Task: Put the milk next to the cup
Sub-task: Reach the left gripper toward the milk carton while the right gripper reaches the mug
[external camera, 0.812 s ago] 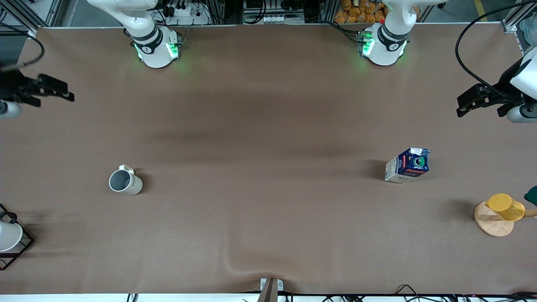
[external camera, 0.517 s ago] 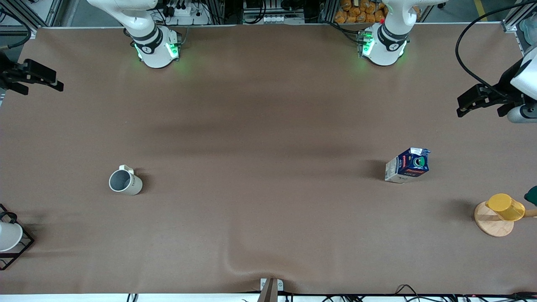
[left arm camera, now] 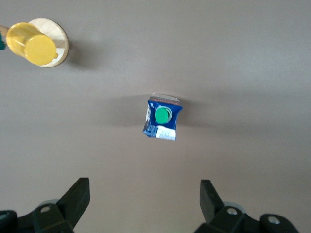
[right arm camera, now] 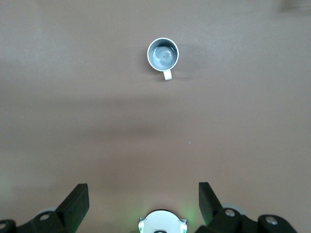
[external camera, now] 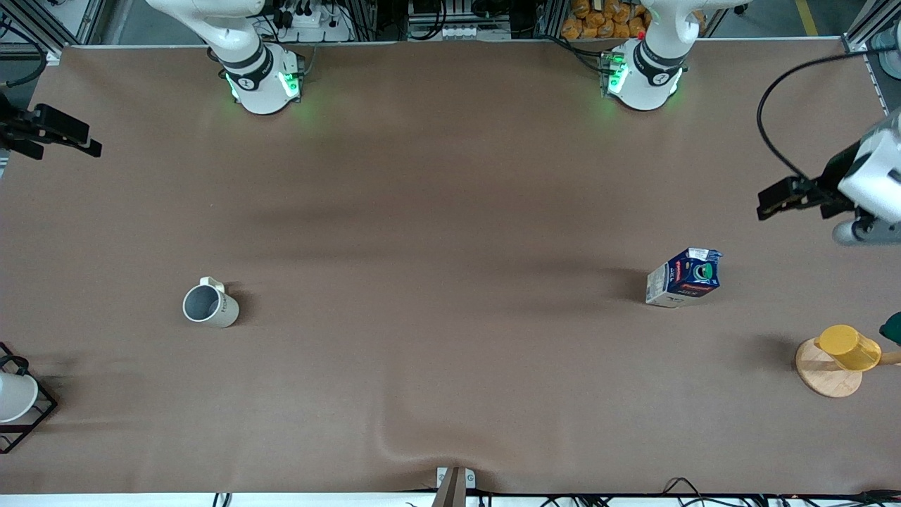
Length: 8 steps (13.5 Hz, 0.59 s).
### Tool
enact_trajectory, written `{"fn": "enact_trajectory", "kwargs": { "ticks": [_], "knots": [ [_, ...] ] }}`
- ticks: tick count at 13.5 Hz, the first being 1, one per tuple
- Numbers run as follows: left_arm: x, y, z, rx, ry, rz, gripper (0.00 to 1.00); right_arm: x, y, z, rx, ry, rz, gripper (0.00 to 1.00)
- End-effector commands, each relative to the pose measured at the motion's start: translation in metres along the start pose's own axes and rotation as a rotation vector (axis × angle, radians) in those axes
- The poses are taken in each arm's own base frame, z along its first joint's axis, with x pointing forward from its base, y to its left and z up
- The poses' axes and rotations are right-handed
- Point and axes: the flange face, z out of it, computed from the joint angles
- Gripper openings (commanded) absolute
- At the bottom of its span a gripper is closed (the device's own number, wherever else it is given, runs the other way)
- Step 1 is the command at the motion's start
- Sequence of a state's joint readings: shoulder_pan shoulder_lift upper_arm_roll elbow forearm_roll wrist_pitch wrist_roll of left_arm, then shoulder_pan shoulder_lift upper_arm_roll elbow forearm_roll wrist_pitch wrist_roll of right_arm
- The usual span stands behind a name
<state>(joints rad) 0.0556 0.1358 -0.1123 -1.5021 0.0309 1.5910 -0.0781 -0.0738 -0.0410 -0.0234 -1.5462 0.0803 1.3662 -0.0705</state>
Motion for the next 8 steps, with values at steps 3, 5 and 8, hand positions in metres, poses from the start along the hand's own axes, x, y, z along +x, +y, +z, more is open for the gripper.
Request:
{"fn": "enact_trajectory", "kwargs": {
  "ticks": [3, 5, 8],
  "knots": [
    [0.023, 0.003, 0.06, -0.026, 0.012, -0.001, 1.0, 0.038, 0.011, 0.064, -0.012, -0.027, 0.018, 1.0],
    [0.028, 0.006, 0.09, -0.028, 0.015, 0.012, 1.0, 0.074, 0.014, 0.105, -0.011, -0.026, 0.017, 1.0],
    [0.034, 0.011, 0.122, -0.03, -0.016, 0.02, 1.0, 0.12, 0.011, 0.172, -0.001, -0.029, 0.012, 1.0]
  ]
}}
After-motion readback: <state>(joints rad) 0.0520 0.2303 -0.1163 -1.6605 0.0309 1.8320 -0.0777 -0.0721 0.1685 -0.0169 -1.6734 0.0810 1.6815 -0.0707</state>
